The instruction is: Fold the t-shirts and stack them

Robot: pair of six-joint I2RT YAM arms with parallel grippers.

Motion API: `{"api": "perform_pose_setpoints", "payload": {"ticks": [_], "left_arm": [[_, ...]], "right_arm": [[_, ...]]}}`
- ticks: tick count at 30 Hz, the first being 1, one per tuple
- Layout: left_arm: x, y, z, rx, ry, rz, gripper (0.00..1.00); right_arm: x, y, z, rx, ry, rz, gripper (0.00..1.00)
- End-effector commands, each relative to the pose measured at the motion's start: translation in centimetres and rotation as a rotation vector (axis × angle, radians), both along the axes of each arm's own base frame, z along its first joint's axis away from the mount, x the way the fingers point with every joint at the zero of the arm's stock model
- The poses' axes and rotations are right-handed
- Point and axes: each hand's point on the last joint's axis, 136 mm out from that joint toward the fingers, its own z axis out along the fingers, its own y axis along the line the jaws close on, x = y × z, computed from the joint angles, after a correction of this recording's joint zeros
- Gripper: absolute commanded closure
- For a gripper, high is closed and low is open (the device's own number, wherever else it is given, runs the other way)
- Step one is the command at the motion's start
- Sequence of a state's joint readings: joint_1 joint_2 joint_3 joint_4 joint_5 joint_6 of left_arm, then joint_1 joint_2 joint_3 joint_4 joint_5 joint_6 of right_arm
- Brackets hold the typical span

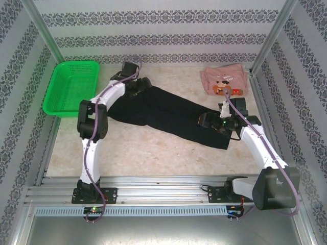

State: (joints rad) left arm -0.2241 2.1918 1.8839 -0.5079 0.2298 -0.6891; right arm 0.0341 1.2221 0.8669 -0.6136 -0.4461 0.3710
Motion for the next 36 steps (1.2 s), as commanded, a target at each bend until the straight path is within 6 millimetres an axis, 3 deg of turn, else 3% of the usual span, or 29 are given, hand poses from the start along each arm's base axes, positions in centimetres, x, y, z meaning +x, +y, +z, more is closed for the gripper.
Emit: {"api": "perform_pose_setpoints", "payload": {"ticks": [1, 4, 6, 9, 11, 15, 24, 30, 36], "left_arm": [[-3.3, 4.1, 3.9, 0.134, 0.0, 0.079, 0.14], [-6.6, 5.6, 1.5, 0.181, 0.079, 0.11, 0.2], [-8.0, 5.9, -0.9, 0.184, 0.129, 0.129, 0.3], [-8.8, 6.0, -3.7, 0.194, 0.168, 0.15, 0.48], [-8.6, 5.9, -5.0, 0.212, 0.17, 0.164, 0.52], [-7.6, 5.9, -7.2, 0.233, 0.21, 0.164, 0.56], [-3.9, 5.9, -10.8, 0.3, 0.269, 0.115, 0.56], [-0.7, 5.3, -12.3, 0.302, 0.272, 0.072, 0.56], [3.5, 2.9, -12.8, 0.231, 0.215, -0.009, 0.51]], "right_arm": [[-0.9, -0.5, -2.5, -0.066, 0.102, -0.019, 0.02], [-0.3, -0.7, -4.0, -0.12, 0.149, -0.023, 0.02], [0.2, -0.7, -5.1, -0.146, 0.181, -0.028, 0.02], [1.1, -0.4, -6.5, -0.187, 0.225, -0.029, 0.02], [1.6, -0.3, -7.4, -0.214, 0.241, -0.037, 0.02], [1.5, 0.7, -8.9, -0.215, 0.289, -0.04, 0.02], [-0.9, 2.8, -11.4, -0.229, 0.386, -0.025, 0.02], [-3.0, 6.6, -12.2, -0.17, 0.439, 0.022, 0.02], [-4.0, 10.8, -10.8, -0.04, 0.456, 0.05, 0.02]]}}
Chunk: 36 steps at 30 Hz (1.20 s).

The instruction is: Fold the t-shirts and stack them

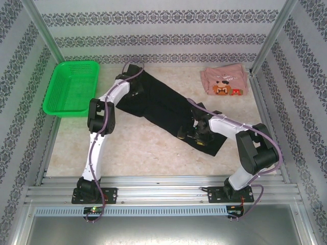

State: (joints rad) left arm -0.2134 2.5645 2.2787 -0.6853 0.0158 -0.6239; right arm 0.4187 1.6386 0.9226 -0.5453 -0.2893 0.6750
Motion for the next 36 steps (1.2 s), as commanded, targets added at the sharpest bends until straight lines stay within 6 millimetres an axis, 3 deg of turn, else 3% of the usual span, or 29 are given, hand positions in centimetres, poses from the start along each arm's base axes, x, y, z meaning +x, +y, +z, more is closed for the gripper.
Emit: {"api": "perform_pose_setpoints", "payload": {"ticks": [1, 3, 6, 9, 13, 16, 18, 20, 22, 24, 26, 31, 34, 36], "left_arm": [[-0.2, -1.2, -3.9, -0.051, 0.105, -0.087, 0.51], [1.2, -2.7, -3.6, -0.125, 0.064, -0.112, 0.49], [3.2, -4.0, -2.2, -0.262, -0.014, -0.104, 0.45], [5.3, -4.7, 1.4, -0.395, -0.122, -0.119, 0.26], [6.9, -3.5, 9.4, -0.478, -0.265, -0.12, 0.12], [5.8, -2.3, 14.8, -0.426, -0.326, -0.135, 0.04], [4.3, -1.4, 16.4, -0.371, -0.313, -0.116, 0.03], [1.7, 0.1, 16.0, -0.284, -0.234, -0.061, 0.04], [-0.8, 1.3, 14.7, -0.195, -0.163, -0.016, 0.06], [-2.6, 1.5, 13.7, -0.167, -0.153, 0.014, 0.09], [-4.1, 1.5, 11.3, -0.162, -0.123, 0.049, 0.18], [-4.1, -0.4, 7.1, -0.166, -0.105, 0.066, 0.38], [-3.0, -1.6, 5.2, -0.158, -0.105, 0.077, 0.5], [-2.4, -1.8, 3.6, -0.151, -0.08, 0.094, 0.52]], "right_arm": [[-2.0, 2.7, -0.3, 0.107, 0.097, -0.028, 0.02], [-2.4, 4.5, 0.0, 0.168, 0.13, -0.032, 0.02], [-2.5, 7.3, 2.1, 0.28, 0.137, -0.029, 0.02], [-2.7, 8.4, 5.5, 0.379, 0.117, -0.036, 0.02], [-3.0, 6.2, 9.2, 0.345, 0.044, -0.026, 0.02], [-2.4, 2.6, 10.1, 0.254, -0.017, -0.003, 0.02], [-1.8, 0.1, 9.6, 0.168, -0.032, 0.023, 0.02], [-1.0, -3.1, 8.3, 0.033, -0.042, 0.047, 0.02], [0.2, -4.8, 7.1, -0.039, -0.064, 0.052, 0.02], [1.6, -5.6, 6.0, -0.074, -0.088, 0.056, 0.02], [2.8, -6.1, 4.7, -0.111, -0.092, 0.063, 0.03], [4.8, -5.4, 3.2, -0.112, -0.115, 0.081, 0.11], [4.8, -5.3, 2.1, -0.12, -0.094, 0.079, 0.17], [4.4, -4.9, 1.5, -0.111, -0.084, 0.08, 0.19]]}}
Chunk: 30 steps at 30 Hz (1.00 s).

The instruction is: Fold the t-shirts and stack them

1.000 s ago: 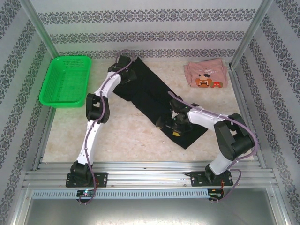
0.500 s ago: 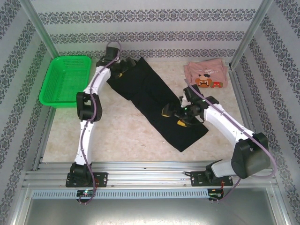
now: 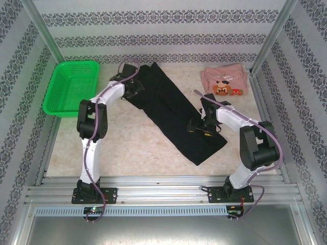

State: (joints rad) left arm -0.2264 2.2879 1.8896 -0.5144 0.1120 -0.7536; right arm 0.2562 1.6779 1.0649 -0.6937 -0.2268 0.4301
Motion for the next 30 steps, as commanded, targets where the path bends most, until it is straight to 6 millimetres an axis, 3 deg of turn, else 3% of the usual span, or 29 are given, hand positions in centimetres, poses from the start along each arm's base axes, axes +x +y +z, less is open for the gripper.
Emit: {"api": "perform_pose_setpoints", "payload": {"ticks": [1, 5, 10, 15, 21, 30], "left_arm": [[2.1, -0.3, -0.7, 0.02, -0.035, 0.056, 0.55], [2.9, -0.4, -3.1, 0.052, 0.022, 0.053, 0.59], [4.3, -0.6, -4.2, 0.084, 0.039, 0.024, 0.59], [6.2, -2.4, -5.3, 0.041, 0.023, -0.049, 0.59], [6.4, -2.7, -7.3, 0.032, 0.033, -0.087, 0.58], [8.3, -4.7, -7.0, -0.056, -0.061, -0.162, 0.54]], "right_arm": [[0.4, 0.7, -0.7, -0.015, -0.022, 0.029, 0.21], [-1.4, 1.8, -1.9, -0.01, 0.034, 0.029, 0.27], [-4.2, 4.1, -3.2, -0.003, 0.107, 0.017, 0.28], [-6.4, 8.4, -3.9, 0.071, 0.161, 0.032, 0.28], [-8.6, 13.2, -4.6, 0.145, 0.223, 0.055, 0.28], [-10.5, 20.4, -4.8, 0.249, 0.276, 0.108, 0.27]]}}
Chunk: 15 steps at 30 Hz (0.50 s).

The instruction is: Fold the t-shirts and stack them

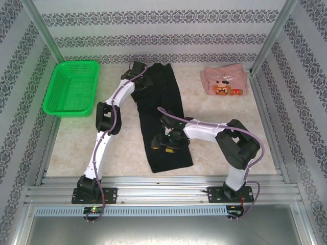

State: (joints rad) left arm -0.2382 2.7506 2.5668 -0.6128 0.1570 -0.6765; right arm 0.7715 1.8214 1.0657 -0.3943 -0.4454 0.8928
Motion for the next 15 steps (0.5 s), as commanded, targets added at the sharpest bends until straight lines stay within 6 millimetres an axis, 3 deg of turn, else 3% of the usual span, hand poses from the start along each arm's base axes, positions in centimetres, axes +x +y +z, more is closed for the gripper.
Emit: {"api": "perform_pose_setpoints", "payload": {"ticks": [1, 8, 11, 13, 15], "left_arm": [[-0.4, -1.4, -4.1, -0.049, 0.046, -0.079, 0.53], [0.6, -2.3, -3.5, -0.075, -0.011, -0.139, 0.5], [0.6, -1.7, -3.4, -0.089, -0.002, -0.128, 0.49], [0.7, -1.1, -2.5, -0.118, 0.004, -0.107, 0.44], [1.2, -0.4, 0.1, -0.154, -0.028, -0.087, 0.29]], "right_arm": [[-2.1, 1.0, -3.0, -0.031, 0.129, -0.015, 0.27], [-1.5, 5.5, -2.2, 0.076, 0.167, -0.044, 0.27], [-1.7, 6.1, -1.9, 0.074, 0.165, -0.034, 0.25], [-1.7, 5.9, -1.4, 0.076, 0.159, -0.038, 0.24], [-1.4, 5.9, 0.0, 0.094, 0.132, -0.04, 0.21]]}}
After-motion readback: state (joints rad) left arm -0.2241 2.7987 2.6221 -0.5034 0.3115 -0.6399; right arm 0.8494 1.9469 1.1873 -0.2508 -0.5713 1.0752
